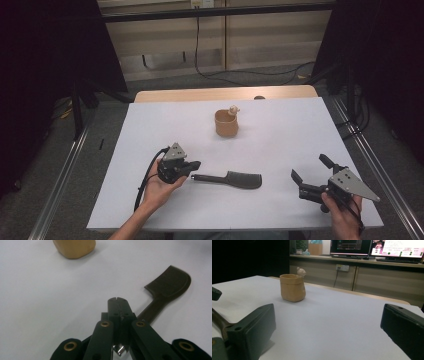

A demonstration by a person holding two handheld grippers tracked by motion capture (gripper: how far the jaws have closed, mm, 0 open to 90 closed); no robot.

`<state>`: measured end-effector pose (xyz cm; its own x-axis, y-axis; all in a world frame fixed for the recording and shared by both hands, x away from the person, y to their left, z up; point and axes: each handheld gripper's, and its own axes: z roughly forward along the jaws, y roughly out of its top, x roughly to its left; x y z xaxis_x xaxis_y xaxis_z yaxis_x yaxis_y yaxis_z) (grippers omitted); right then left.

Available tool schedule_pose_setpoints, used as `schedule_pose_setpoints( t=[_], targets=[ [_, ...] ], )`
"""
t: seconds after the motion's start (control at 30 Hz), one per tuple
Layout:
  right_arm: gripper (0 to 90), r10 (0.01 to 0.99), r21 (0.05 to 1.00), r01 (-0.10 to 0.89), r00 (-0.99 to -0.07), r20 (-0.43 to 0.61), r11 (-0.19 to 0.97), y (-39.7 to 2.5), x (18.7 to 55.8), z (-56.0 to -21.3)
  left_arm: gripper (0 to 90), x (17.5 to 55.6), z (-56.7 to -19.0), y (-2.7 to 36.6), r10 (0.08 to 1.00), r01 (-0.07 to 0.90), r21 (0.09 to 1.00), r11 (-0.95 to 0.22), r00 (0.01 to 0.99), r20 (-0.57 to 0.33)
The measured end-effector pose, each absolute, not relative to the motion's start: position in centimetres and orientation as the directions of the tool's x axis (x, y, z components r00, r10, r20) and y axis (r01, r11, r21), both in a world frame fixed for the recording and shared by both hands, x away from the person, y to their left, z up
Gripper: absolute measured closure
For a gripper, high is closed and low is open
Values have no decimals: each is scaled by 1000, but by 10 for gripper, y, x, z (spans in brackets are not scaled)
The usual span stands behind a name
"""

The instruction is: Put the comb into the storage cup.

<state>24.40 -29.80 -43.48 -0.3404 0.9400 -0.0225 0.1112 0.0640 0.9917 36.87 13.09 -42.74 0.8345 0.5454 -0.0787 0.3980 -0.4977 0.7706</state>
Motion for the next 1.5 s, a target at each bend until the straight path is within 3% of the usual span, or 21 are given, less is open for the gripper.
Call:
schedule_pose_setpoints(
  t=[1.5],
  targets=[
    [0,939,992,107,-343,-28,69,-299,244,-435,900,355,-439,121,501,417,667,-617,862,-75]
  ],
)
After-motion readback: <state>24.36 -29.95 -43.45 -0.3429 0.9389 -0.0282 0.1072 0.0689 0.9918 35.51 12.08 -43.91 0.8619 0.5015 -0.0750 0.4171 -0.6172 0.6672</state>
